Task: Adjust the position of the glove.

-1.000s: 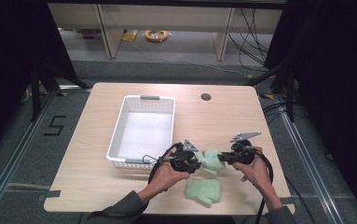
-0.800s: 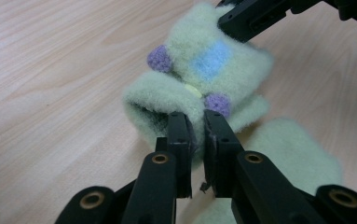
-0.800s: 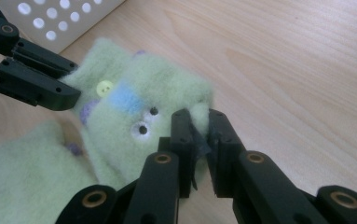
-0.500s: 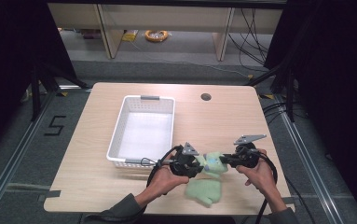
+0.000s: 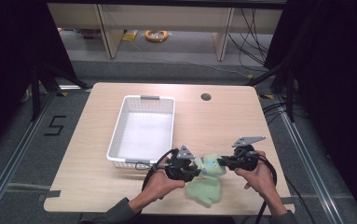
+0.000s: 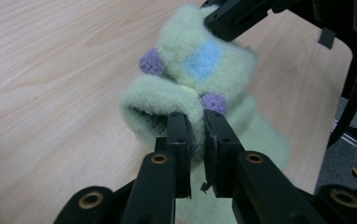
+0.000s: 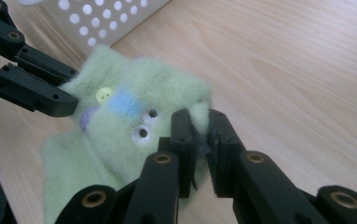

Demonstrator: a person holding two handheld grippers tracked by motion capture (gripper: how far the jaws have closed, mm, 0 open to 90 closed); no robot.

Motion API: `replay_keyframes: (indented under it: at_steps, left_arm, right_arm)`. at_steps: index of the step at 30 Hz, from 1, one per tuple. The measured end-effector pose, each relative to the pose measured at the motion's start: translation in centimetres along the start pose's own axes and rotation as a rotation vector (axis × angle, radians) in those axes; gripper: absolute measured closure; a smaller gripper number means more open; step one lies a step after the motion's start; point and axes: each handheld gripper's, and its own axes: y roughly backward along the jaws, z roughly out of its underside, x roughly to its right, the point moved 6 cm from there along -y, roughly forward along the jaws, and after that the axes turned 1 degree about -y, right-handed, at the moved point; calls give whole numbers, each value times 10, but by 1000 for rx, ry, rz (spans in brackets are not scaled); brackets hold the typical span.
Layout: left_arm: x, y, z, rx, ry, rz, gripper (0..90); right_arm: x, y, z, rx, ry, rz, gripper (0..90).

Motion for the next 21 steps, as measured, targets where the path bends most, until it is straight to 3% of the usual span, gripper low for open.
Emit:
replay_keyframes:
  at_steps: [2,5,6,7,8,9,11,13,14,18,19,21]
  left_arm:
    - [6,1,-1,42,39,5,813]
    - [11,8,2,42,8,3,812]
    - [14,8,2,54,15,9,812]
    - [16,11,3,55,8,13,812]
    - [19,13,5,55,12,10,812]
    - [22,14,8,51,25,27,812]
    - [25,17,13,47,4,28,811]
    - [30,18,18,40,11,46,811]
    - [30,19,20,42,12,40,811]
    - [32,17,29,24,7,56,811]
    - [33,17,31,18,12,59,811]
    - [33,15,36,6,9,56,810]
  right_arm:
    - [-4,5,1,-22,12,-8,827]
    - [-11,13,3,-30,14,-19,827]
    - [-14,12,3,9,2,-25,827]
    - [-16,15,5,-7,0,-18,827]
    - [-18,18,6,-13,13,-23,827]
    - [-24,20,9,-27,-14,-34,827]
    - [-29,21,12,-25,-9,-36,827]
    - [-31,22,15,-35,27,-38,827]
    - [-35,20,16,-21,19,-37,827]
    - [-41,19,23,-51,40,-49,827]
    - [-43,16,23,-18,28,-54,827]
    - [-45,17,27,-56,37,-59,826]
